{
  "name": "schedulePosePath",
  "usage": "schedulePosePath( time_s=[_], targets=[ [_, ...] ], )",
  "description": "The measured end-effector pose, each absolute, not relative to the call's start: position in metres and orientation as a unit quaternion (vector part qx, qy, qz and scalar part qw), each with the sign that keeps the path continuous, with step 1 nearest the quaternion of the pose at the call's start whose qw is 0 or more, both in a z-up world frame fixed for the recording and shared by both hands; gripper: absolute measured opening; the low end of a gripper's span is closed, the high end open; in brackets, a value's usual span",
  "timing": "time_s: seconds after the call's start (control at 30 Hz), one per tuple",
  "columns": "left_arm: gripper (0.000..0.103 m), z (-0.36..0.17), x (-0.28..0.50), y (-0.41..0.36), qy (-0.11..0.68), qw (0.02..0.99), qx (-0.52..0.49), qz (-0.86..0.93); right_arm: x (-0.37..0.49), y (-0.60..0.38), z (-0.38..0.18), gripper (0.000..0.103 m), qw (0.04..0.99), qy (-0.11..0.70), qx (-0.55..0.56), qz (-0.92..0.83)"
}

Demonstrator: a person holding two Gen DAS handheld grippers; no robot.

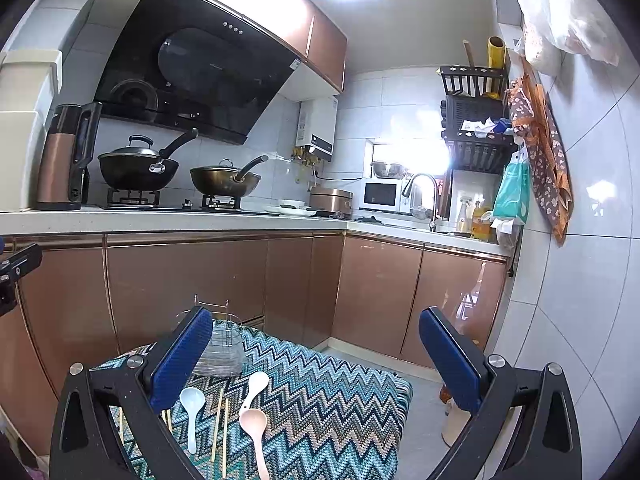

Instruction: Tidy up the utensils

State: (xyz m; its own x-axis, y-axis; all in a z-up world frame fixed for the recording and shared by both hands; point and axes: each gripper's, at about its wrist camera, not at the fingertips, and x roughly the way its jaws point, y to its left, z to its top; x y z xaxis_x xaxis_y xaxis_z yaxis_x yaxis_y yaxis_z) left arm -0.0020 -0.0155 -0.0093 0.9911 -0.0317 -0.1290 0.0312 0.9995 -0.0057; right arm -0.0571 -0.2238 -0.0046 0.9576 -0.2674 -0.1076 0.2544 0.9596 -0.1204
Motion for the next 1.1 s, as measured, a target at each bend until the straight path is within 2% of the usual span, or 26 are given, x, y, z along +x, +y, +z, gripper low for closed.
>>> schedulePosePath(
  time_s=[0.8,0.97,1.1],
  targets=[
    [0.079,-0.011,0.026,-0.007,0.086,0.996,-0.031,-0.017,-0.031,-0.238,-0.013,0.103,0.991,0.075,-0.034,-0.101],
    [0.079,-0.017,0.048,0.006,0.122,0.991,-0.050,-0.025,-0.016,-0.248,-0.017,0.103,0.992,0.089,-0.029,-0.080],
    [0.079,-0.035,0.078,0.010,0.185,0.980,-0.056,-0.045,0.005,-0.257,-0.026,0.103,0.990,0.124,-0.030,-0.055]
  ],
)
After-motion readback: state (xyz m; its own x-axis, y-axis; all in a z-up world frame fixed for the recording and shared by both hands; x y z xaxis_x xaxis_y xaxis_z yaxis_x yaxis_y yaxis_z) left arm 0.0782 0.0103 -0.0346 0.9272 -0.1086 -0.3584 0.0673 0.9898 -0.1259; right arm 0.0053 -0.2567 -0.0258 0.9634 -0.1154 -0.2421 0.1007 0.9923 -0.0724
